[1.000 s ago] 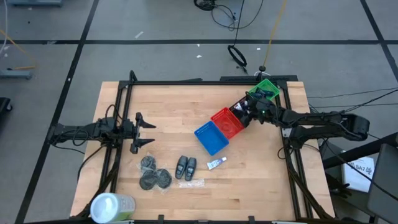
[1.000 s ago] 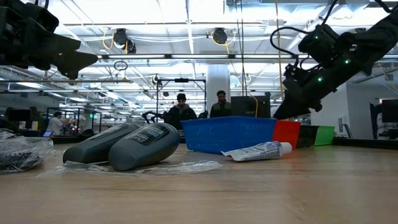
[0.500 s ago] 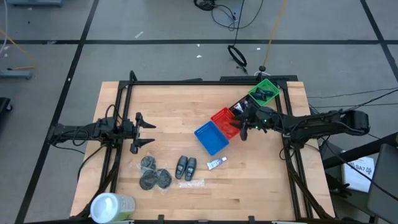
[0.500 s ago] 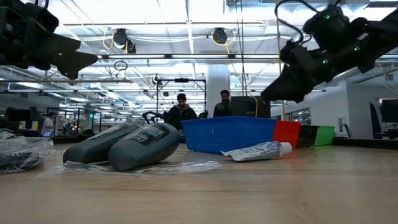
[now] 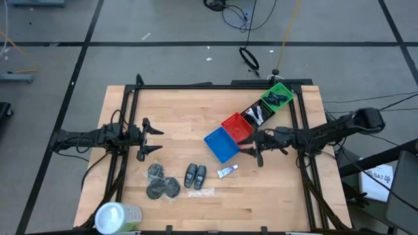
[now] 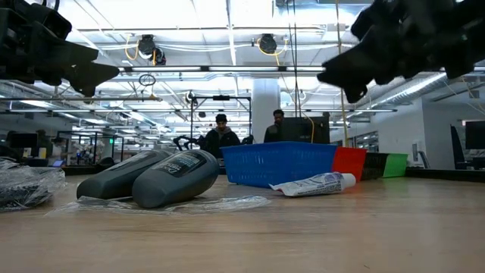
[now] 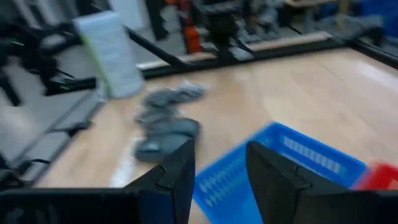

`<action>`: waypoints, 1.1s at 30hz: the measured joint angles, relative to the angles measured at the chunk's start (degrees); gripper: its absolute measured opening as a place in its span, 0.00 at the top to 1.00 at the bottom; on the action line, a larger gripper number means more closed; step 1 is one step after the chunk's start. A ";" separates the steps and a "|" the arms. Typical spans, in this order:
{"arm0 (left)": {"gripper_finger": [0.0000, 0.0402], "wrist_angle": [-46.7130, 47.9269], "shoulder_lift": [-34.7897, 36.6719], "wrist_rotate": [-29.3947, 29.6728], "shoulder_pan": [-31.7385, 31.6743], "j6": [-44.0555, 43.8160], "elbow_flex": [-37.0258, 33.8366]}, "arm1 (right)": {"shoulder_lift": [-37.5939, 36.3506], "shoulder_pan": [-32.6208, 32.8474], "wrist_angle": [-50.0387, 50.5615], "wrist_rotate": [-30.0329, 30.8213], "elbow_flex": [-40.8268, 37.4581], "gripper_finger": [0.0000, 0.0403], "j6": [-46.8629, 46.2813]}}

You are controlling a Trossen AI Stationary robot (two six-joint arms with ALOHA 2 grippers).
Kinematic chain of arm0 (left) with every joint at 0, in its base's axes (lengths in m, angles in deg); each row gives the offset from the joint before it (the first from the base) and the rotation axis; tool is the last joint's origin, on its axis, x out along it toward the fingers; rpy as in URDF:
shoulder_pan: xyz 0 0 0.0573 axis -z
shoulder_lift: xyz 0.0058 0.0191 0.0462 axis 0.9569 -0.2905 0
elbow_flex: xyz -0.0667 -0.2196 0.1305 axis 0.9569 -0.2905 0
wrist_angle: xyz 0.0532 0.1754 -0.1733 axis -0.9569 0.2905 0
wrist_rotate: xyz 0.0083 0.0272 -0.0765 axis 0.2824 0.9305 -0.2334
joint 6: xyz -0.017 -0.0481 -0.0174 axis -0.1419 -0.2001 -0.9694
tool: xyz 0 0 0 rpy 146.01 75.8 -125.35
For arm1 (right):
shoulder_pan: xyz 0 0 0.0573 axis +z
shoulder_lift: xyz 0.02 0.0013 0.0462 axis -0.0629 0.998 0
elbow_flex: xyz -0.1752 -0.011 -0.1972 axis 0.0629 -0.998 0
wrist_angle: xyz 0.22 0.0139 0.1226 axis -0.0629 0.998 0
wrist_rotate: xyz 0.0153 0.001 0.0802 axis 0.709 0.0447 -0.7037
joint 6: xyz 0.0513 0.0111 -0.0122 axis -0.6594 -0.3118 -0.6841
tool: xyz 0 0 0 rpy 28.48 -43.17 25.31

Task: Pick & Place Travel size toiletries
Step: Put the toothpaste into the black bin

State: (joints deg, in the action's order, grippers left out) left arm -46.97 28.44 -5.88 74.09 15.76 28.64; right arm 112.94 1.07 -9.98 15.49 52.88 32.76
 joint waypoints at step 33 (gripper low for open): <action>0.30 0.00 0.00 -0.01 0.00 0.02 0.00 | 14.97 18.07 21.64 10.69 20.84 0.43 6.31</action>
State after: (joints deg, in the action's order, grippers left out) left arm -46.97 28.44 -5.89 74.09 15.78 28.64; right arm 127.91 19.14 11.66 26.18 73.72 39.07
